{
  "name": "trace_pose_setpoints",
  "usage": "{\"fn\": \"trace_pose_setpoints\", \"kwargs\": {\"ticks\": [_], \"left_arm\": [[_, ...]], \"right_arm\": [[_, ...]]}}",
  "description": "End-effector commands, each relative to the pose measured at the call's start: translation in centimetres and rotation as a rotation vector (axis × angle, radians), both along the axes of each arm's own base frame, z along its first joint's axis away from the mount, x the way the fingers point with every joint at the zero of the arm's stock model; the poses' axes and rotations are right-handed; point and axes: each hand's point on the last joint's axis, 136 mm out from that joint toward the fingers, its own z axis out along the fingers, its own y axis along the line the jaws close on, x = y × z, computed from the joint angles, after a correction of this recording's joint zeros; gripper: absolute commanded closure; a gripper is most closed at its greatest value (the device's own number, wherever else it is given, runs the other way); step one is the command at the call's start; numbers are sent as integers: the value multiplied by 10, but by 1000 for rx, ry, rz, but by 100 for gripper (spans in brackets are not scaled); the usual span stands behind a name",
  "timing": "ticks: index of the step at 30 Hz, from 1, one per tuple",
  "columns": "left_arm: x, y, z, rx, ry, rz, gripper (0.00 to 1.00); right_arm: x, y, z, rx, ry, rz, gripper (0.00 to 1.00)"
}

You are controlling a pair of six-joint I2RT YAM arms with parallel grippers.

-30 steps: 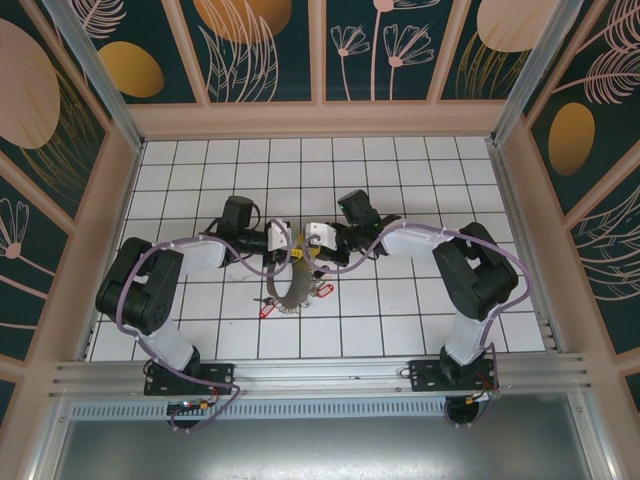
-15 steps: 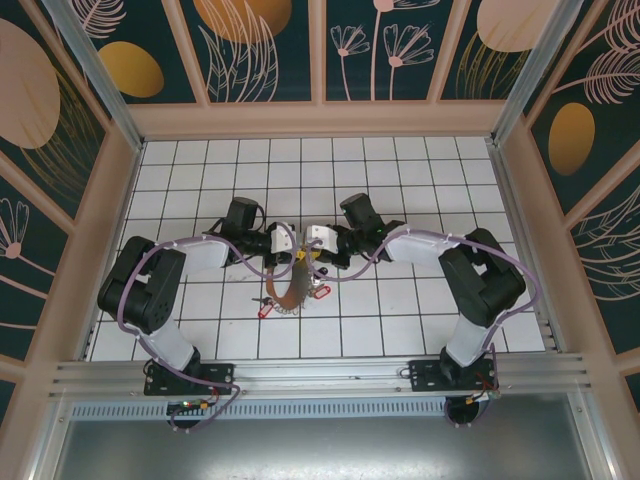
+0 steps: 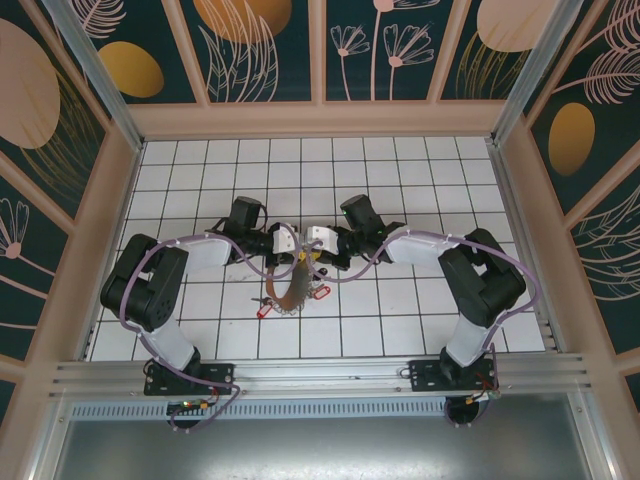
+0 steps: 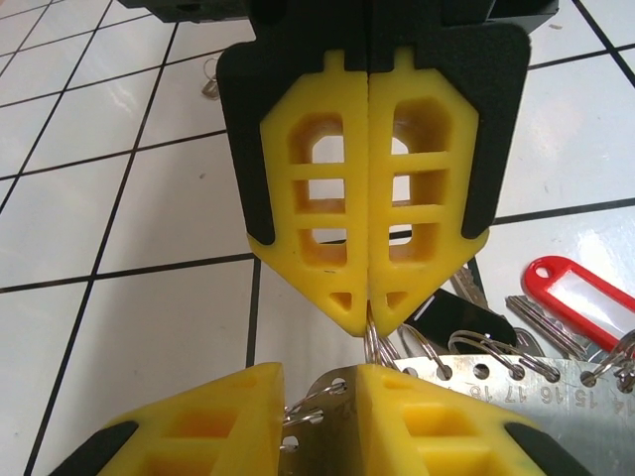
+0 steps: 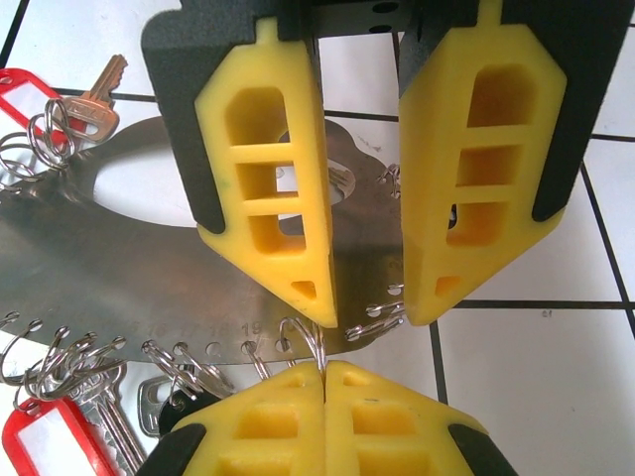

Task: Put the keys on the keyring

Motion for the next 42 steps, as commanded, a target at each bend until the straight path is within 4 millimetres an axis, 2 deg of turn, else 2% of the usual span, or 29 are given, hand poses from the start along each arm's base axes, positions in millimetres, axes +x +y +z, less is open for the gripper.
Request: {"fn": "trace_pose_setpoints", "kwargs": {"ticks": [1, 6, 12, 19, 26, 34, 42], "left_arm": [[-10, -3, -5, 10, 26, -50, 70], [-12, -4, 0, 9, 42, -70, 67], [-17, -4, -9, 34, 52, -91, 68], [-5, -8, -11, 46, 47, -53, 73], [-2, -11, -13, 60, 40, -49, 73], [0, -20, -5, 26, 41, -57, 73], [4, -19, -3, 35, 24, -26, 72]], "right_arm": [[1, 7, 23, 67, -55, 9, 100], [0, 5, 18, 55, -45, 9, 100], [-1, 5, 23, 80, -42, 5, 100], [-1, 6, 25, 87, -43, 15, 100], [-1, 6, 26, 89, -44, 16, 100], [-1, 9, 26, 93, -50, 22, 100], [-2, -1, 26, 107, -63, 2, 100]]}}
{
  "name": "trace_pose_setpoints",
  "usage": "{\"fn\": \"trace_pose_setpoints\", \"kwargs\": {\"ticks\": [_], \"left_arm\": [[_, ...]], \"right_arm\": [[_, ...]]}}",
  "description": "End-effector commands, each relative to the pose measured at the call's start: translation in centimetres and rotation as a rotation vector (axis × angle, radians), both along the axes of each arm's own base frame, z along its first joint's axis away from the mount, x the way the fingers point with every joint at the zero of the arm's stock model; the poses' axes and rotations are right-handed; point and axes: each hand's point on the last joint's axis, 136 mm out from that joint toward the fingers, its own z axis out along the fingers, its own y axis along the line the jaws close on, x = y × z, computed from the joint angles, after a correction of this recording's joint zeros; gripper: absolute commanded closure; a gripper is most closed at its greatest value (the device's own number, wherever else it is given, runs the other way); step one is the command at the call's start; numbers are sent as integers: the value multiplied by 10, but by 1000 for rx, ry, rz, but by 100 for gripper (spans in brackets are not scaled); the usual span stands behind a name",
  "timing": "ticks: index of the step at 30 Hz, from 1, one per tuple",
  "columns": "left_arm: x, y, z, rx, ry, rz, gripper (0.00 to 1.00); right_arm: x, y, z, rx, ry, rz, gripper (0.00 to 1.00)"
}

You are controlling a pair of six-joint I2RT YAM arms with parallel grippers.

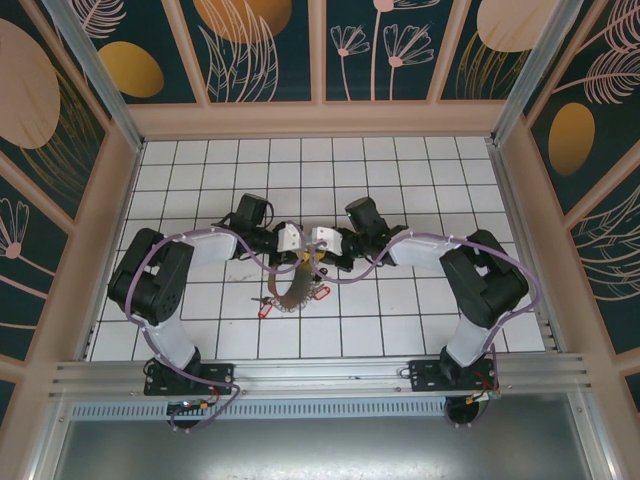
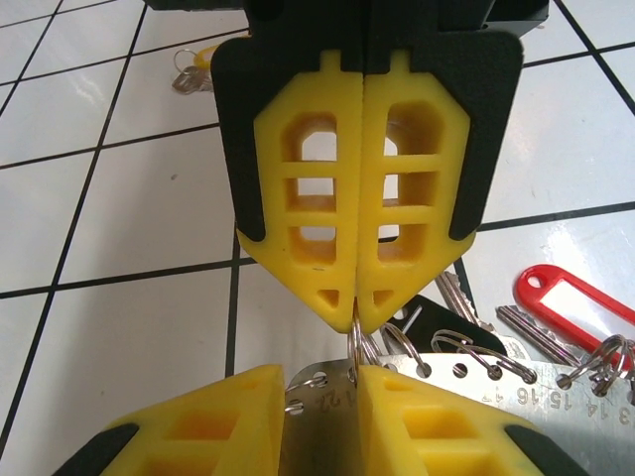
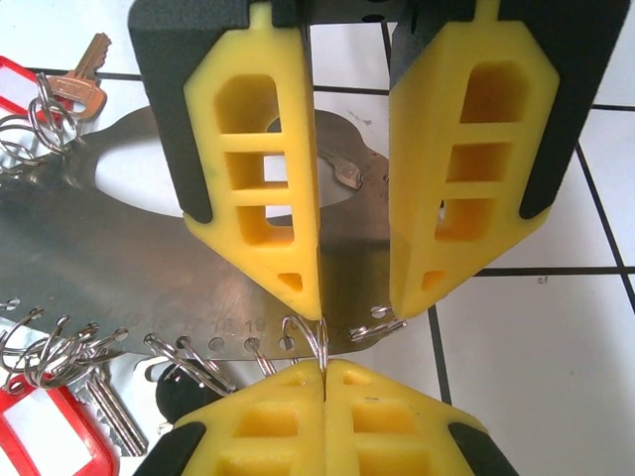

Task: Put the keys on the keyring

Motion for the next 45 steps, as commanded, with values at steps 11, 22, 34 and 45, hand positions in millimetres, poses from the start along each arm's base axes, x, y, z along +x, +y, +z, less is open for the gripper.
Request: {"fn": "trace_pose_setpoints", "kwargs": {"ticks": [11, 22, 34, 45], "left_arm": [[-3, -21, 17, -94, 87, -49, 68], [8, -20, 6, -10, 119, -49, 68], [11, -21, 6, -3, 93, -59, 70], [4, -24, 11, -44, 81, -108, 74]], "right_arm": [[-6, 0, 34, 139, -68, 31, 100], [-9, -3, 39, 174, -94, 45, 100], [-12, 0, 41, 204, -91, 57, 100], [-9, 2, 40, 224, -78, 34, 100]]}}
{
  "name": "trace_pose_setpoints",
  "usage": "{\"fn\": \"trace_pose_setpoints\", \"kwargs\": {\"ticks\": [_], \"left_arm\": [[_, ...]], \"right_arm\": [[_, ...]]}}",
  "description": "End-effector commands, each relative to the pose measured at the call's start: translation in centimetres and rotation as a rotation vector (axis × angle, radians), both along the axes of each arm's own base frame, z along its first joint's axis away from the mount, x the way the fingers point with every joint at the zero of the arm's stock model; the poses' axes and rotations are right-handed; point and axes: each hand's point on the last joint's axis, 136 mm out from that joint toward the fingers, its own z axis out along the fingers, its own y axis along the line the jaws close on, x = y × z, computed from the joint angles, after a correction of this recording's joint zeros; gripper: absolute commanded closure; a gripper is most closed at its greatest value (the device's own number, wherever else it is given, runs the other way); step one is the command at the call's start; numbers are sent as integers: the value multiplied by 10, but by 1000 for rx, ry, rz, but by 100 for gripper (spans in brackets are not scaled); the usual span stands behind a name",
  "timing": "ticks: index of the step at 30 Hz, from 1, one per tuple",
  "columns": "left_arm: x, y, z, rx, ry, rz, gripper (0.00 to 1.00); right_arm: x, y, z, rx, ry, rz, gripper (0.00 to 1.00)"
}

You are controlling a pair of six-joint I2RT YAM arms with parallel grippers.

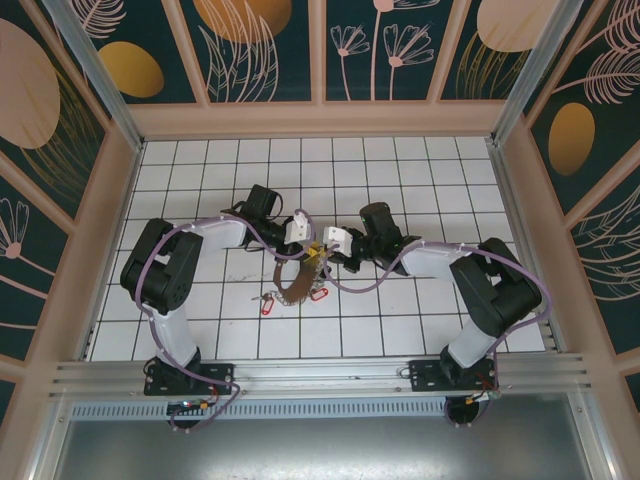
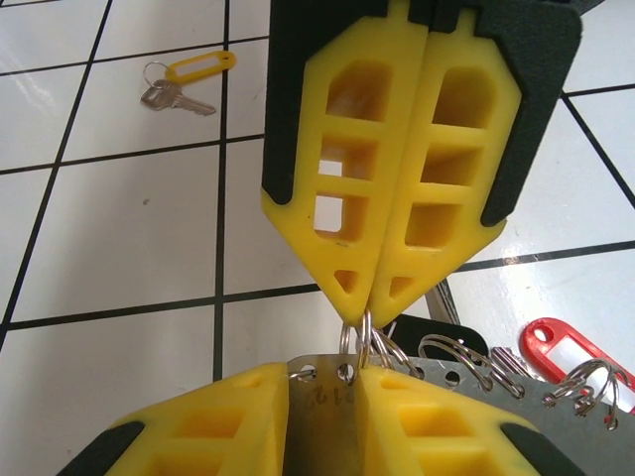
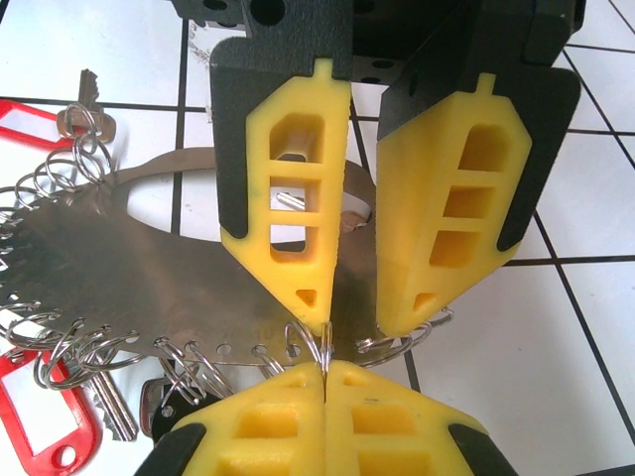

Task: Put the keys on the keyring

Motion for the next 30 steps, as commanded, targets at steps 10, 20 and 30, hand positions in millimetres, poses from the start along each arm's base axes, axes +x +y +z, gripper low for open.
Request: {"fn": "trace_pose_setpoints", "kwargs": {"ticks": [10, 20, 30], "left_arm": [[-11, -11, 11, -90, -69, -103, 77], [-17, -12, 15, -118, -77, -127, 82], [-13, -15, 16, -138, -77, -103, 77]], "right_arm": [[-8, 19, 26, 121, -18, 77, 100], [-7, 19, 18, 117, 1, 72, 100], [-4, 22, 23, 138, -14, 67, 100]]}}
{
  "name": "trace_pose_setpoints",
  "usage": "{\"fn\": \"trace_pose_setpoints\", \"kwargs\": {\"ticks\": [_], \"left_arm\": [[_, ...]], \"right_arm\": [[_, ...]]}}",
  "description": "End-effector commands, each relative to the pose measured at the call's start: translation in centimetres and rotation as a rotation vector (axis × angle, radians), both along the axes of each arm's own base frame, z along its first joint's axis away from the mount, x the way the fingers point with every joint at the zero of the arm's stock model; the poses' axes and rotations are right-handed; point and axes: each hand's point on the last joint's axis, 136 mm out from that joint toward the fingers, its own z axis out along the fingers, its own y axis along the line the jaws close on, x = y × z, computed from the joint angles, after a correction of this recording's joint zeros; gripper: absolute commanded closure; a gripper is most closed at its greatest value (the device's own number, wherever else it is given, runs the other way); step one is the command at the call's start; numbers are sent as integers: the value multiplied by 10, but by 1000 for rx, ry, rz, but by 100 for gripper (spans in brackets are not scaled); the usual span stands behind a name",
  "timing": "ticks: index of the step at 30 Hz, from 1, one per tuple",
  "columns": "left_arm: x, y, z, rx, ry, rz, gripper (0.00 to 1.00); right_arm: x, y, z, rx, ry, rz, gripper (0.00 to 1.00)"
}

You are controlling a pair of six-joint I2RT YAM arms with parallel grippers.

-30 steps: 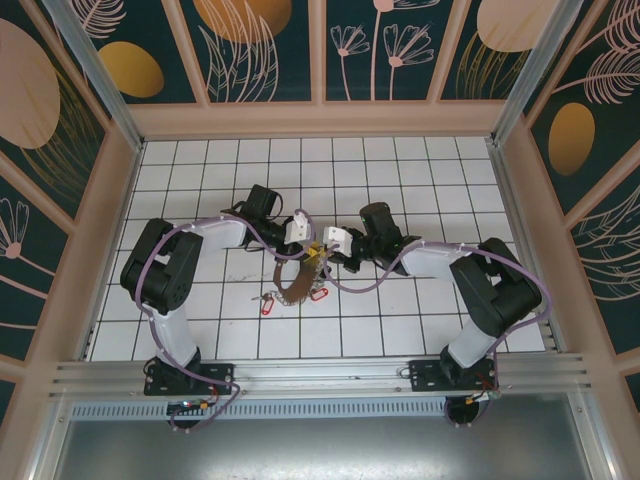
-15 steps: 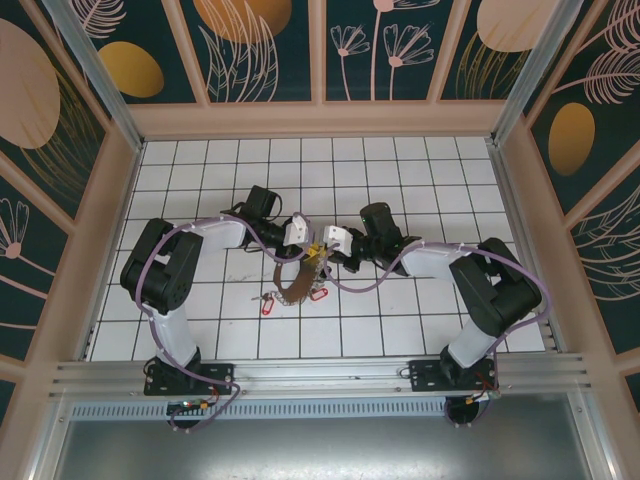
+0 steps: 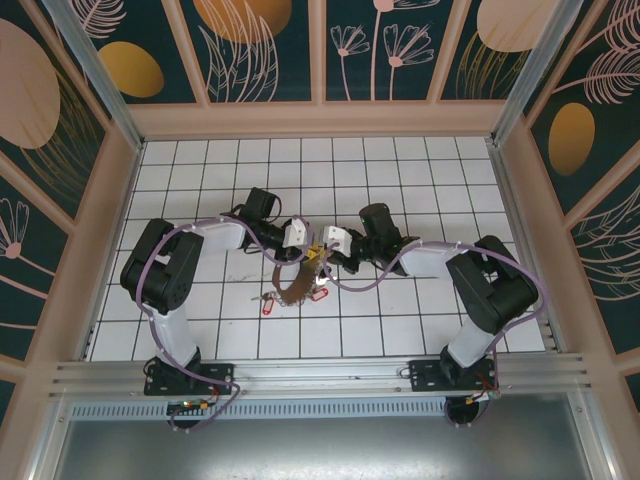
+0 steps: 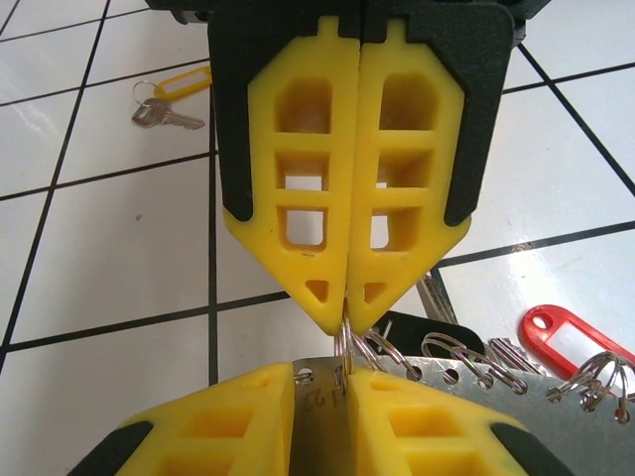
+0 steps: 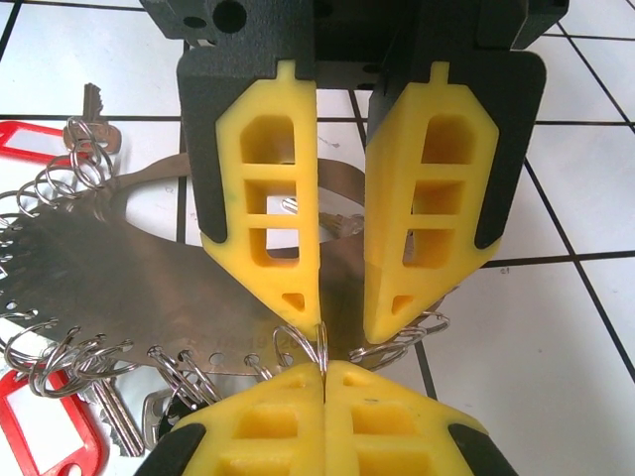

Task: Put the keys on the keyring

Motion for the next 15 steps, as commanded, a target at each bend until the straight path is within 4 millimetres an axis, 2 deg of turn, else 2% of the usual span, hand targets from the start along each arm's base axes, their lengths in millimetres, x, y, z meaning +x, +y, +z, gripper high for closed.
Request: {"fn": "trace_pose_setpoints", "kwargs": {"ticks": [1, 6, 8, 9, 15], "left_arm": [[-8, -15, 19, -105, -26, -64, 78], [-7, -18, 20, -107, -36, -69, 84], [-8, -19, 20, -108, -38, -74, 91], [-8, -20, 20, -112, -37, -79, 99], [-8, -18, 20, -101, -45, -71, 100]], "right_arm": [[-4, 19, 27, 115, -59, 74, 100], [-5, 20, 28, 115, -58, 85, 100], [-5, 20, 28, 115, -58, 87, 100], [-5, 20, 27, 111, -57, 85, 100], [1, 12, 21, 67, -69, 48, 100]]}}
